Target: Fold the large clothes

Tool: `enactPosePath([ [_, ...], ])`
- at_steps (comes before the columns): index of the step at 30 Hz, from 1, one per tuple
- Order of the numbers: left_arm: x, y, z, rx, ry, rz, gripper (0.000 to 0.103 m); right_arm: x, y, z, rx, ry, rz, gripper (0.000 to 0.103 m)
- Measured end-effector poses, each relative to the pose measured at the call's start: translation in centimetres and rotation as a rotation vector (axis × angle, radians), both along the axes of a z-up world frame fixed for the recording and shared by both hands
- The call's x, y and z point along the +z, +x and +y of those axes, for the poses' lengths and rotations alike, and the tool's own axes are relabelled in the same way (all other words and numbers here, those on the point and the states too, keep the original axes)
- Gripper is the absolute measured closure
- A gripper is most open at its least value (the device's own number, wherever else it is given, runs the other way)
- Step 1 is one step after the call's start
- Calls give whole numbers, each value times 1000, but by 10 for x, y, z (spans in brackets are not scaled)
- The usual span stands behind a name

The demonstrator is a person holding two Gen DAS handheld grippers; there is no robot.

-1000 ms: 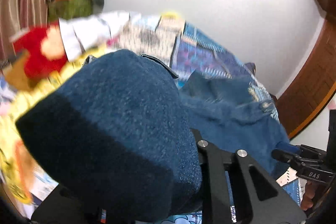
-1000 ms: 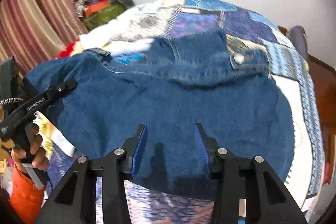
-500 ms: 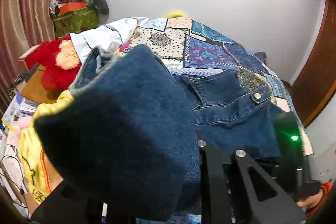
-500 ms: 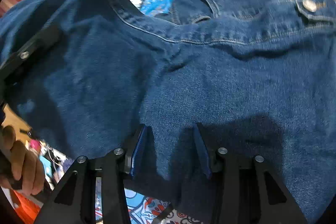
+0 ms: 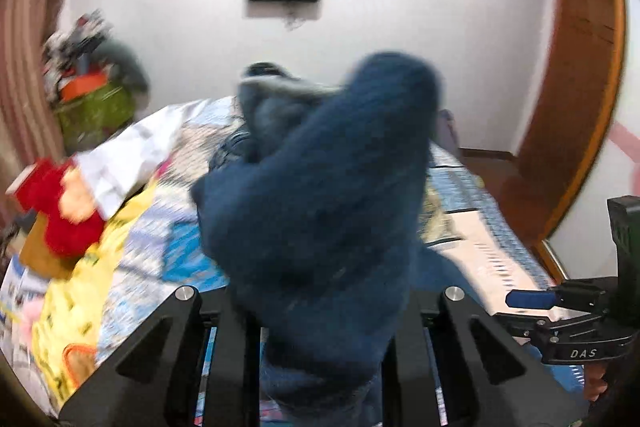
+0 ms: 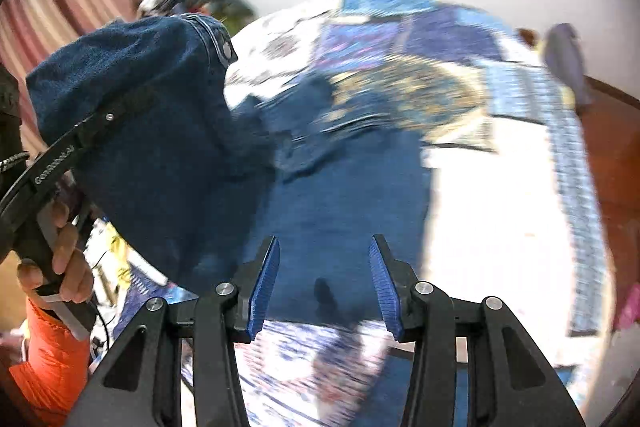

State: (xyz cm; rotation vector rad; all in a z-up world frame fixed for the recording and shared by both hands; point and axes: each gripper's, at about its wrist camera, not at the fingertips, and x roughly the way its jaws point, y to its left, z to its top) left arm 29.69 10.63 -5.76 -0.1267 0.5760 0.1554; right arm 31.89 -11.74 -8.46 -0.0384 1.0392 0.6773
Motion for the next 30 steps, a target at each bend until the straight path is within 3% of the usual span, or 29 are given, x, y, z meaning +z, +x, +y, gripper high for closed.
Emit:
enactPosePath([
  [5, -9, 27, -67, -148, 65, 33, 87, 16, -4, -52, -71, 17, -14, 60],
  [10, -49, 45, -107, -280, 53, 185, 87, 14, -10, -83, -119, 15, -9, 60],
  [14, -81, 49, -110, -287, -26, 297, 86, 10, -8, -103, -156, 31, 10, 60],
  [18, -100, 43, -118, -325, -1, 358, 83, 6, -8, -117, -185, 49, 36, 60],
  [22, -96, 31, -125, -343, 26, 386, 79, 8, -8, -117, -191, 42, 45, 60],
  [28, -85, 22, -111, -323, -10, 426, 70, 25, -9, -102, -167, 49, 15, 59],
  [29, -84, 22, -110, -325, -7, 429, 66, 28, -9, -99, -161, 52, 6, 58],
  [30, -84, 20, -110, -334, -3, 433, 57, 33, -10, -95, -154, 56, -6, 51],
])
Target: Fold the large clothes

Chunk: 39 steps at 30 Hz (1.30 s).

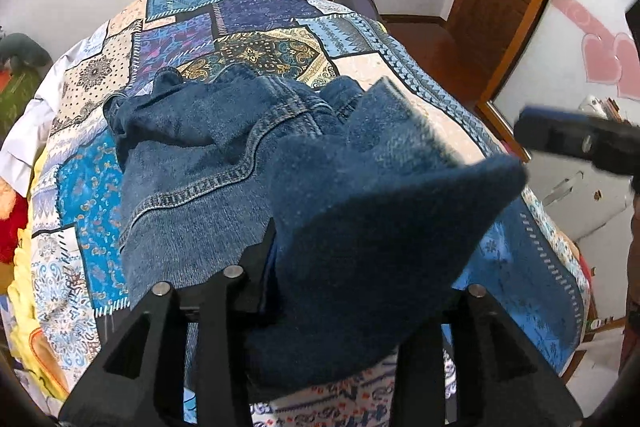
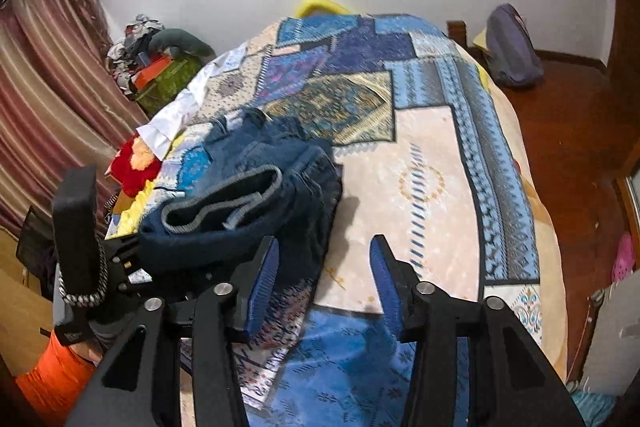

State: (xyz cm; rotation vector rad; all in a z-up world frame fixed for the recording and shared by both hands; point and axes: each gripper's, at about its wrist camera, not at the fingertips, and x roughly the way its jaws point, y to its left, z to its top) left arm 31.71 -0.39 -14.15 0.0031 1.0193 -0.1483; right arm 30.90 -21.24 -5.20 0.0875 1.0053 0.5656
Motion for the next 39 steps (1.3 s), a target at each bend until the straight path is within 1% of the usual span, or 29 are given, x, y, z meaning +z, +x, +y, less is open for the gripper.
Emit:
enactPosePath([
  [1, 1, -1, 0, -15, -15, 4, 48, 4, -1, 3, 5, 4, -13, 40],
  [2, 3, -5, 0, -24, -45, 8, 31, 8, -2, 5, 8, 7, -30, 35],
  [3, 4, -7, 1, -30, -89, 11, 26, 13, -5, 9, 11, 11, -53, 27],
  [4, 6, -9, 2, -35, -122, 15, 26, 18, -7, 12, 14, 15, -78, 23],
  [6, 12, -13, 4, -35, -131, 17, 26, 25, -10, 16, 22, 19, -104, 20],
  [11, 39, -35, 28, -14, -180, -31, 26, 34, -14, 30, 48, 34, -112, 19],
  [13, 53, -47, 44, 14, -170, -69, 25, 34, -14, 36, 62, 36, -104, 19],
  [14, 58, -53, 53, 29, -164, -86, 24, 33, -14, 40, 73, 35, -98, 19],
  [17, 68, -65, 83, 84, -145, -129, 13, 25, -14, 58, 108, 24, -80, 19],
  [18, 68, -69, 96, 110, -117, -142, 10, 19, -14, 67, 126, 16, -69, 19],
  [20, 61, -71, 110, 138, -67, -131, 9, 7, -14, 80, 163, 2, -49, 19],
  [22, 45, -67, 125, 149, -37, -94, 9, -9, -13, 92, 193, -35, -32, 19],
  [26, -4, -56, 144, 168, -62, 29, 9, -48, -1, 103, 191, -149, 11, 19],
  [27, -22, -52, 146, 170, -55, 71, 8, -59, 4, 101, 200, -159, 26, 15],
  [28, -32, -52, 147, 166, -63, 88, 5, -68, 8, 97, 200, -172, 39, 7],
  [29, -40, -51, 149, 163, -99, 93, 1, -77, 13, 92, 195, -190, 52, 4],
  [30, -48, -51, 152, 171, -140, 93, 0, -85, 16, 88, 195, -202, 63, 1],
  [31, -54, -51, 153, 172, -181, 101, 0, -92, 20, 83, 202, -200, 78, 1],
  [33, -65, -49, 156, 178, -254, 124, 0, -102, 27, 70, 188, -155, 124, 1],
  [35, -70, -49, 156, 181, -291, 127, 0, -109, 33, 59, 171, -113, 170, 1],
  [37, -67, -50, 153, 169, -267, 114, 0, -111, 34, 55, 181, -112, 178, 1],
  [39, -59, -52, 149, 151, -210, 97, 0, -104, 31, 55, 191, -139, 147, 1],
])
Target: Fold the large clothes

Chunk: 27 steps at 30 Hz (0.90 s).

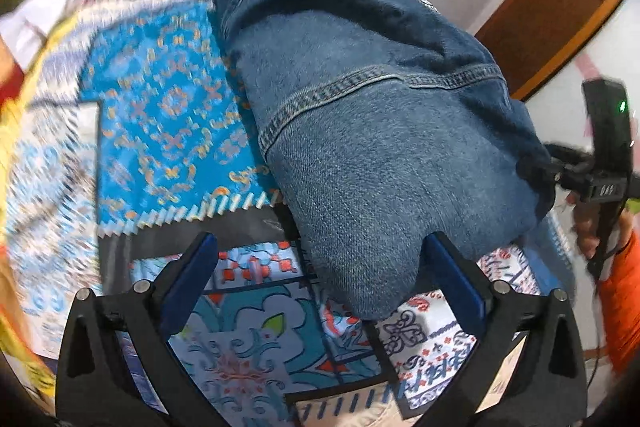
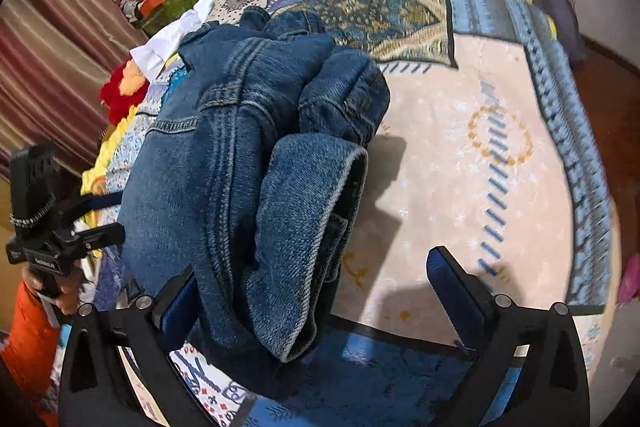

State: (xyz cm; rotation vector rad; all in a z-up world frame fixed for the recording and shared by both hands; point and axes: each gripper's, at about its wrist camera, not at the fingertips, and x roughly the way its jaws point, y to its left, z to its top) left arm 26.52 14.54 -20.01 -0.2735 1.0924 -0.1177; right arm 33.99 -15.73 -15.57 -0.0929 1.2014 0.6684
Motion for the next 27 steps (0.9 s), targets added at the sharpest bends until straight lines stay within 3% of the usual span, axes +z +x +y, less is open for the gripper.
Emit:
enactPosePath([
  [3, 20, -3, 1, 7, 141, -50, 0, 18, -7, 4, 1, -49, -74, 1],
  [6, 34, 2, 14, 31, 193, -83, 0, 35, -14, 9, 7, -68, -130, 1],
  [11, 46, 36, 44, 99, 163, -88, 0, 61, -8, 9, -4, 12, -168, 0],
  [15, 47, 72, 52, 117, 166, -76, 0, 70, 14, 15, -51, 85, -116, 0],
  [20, 32, 113, 55, 148, 142, -23, 0, 52, 37, 35, -18, 50, -68, 0],
  [24, 21, 134, 57, 193, 112, -31, 0, 30, 55, 53, 19, 22, -77, 0],
  [27, 11, 153, 62, 253, 122, -29, 0, 13, 71, 57, 33, 49, -16, 0],
])
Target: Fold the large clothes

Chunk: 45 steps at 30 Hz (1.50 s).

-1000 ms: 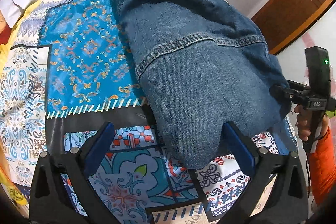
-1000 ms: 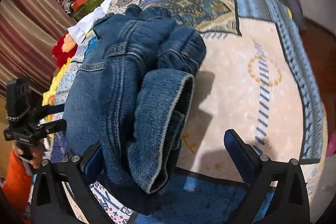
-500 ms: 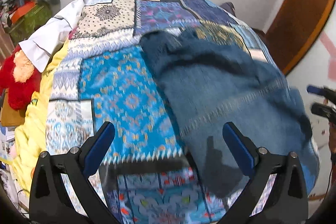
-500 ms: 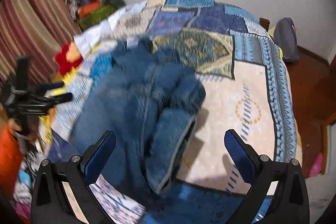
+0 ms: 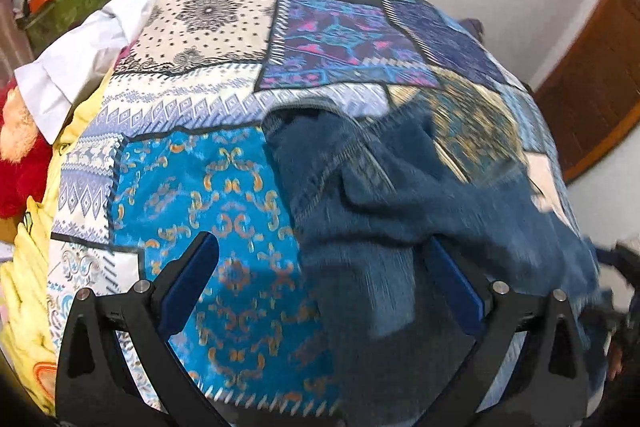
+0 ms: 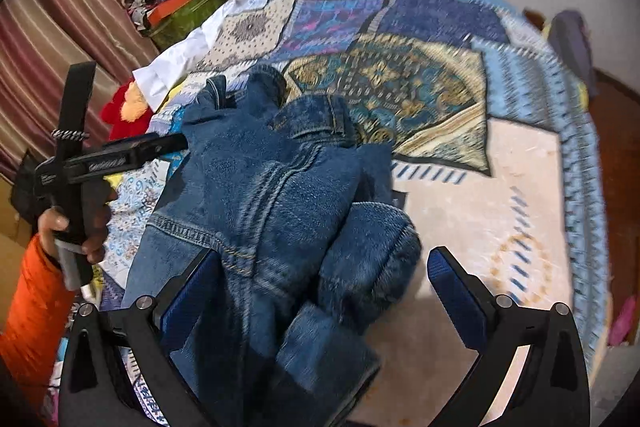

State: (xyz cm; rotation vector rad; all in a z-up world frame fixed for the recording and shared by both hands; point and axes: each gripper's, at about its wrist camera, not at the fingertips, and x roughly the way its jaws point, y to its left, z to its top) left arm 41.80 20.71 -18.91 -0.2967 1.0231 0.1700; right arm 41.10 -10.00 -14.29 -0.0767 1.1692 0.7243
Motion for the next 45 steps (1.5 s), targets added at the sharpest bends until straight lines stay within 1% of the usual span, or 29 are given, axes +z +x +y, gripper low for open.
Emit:
enactPosePath([
  [4, -17, 27, 5, 18, -21, 42, 0, -18, 20, -7, 15, 56, 85, 0],
  [7, -26, 42, -2, -10, 26, 52, 0, -29, 32, -18, -4, 82, 128, 0],
  [9, -32, 48, -5, -17, 37, 58, 0, -40, 39, -26, -30, 99, 169, 0],
  [10, -34, 49, -5, -14, 27, 64, 0, -43, 41, -29, -41, 105, 186, 0],
  [12, -35, 47, 0, -3, -10, 70, 0, -51, 42, -34, -78, 129, 251, 0],
  [14, -29, 41, 1, -7, -16, 72, 0, -49, 40, -35, -93, 136, 272, 0],
  [15, -25, 37, 1, -13, -7, 74, 0, -46, 37, -35, -95, 126, 265, 0],
  [17, -12, 27, 1, -27, 23, 71, 0, -33, 30, -32, -85, 93, 216, 0],
  [20, 14, 5, 1, -62, 70, 24, 0, -4, 17, -30, -73, 34, 96, 0],
  [21, 25, -4, 0, -74, 83, -1, 0, 3, 15, -31, -76, 28, 75, 0],
  [22, 37, -14, 0, -86, 96, -28, 0, 12, 11, -33, -76, 27, 54, 0],
  [26, 66, -48, -4, -122, 122, -103, 0, 40, -4, -39, -80, 59, 12, 0],
  [30, 73, -78, -10, -143, 130, -123, 0, 56, -17, -41, -80, 75, -21, 0],
  [31, 70, -86, -11, -144, 116, -121, 0, 57, -20, -41, -80, 73, -28, 0],
  [34, 54, -101, -12, -146, 16, -91, 0, 49, -29, -40, -70, 68, -15, 0],
  [38, 16, -111, -14, -133, -205, -18, 0, 25, -32, -34, -56, 23, 14, 0],
  [39, 5, -112, -15, -114, -259, -3, 0, 16, -30, -31, -45, 12, 40, 0],
  [41, -15, -111, -20, -86, -343, 26, 0, 2, -25, -27, -34, 16, 81, 0],
  [44, -35, -102, -23, -78, -495, 22, 0, -17, -15, -20, -33, 34, 142, 0],
  [45, -38, -99, -22, -71, -532, 19, 0, -22, -12, -18, -34, 39, 163, 0],
])
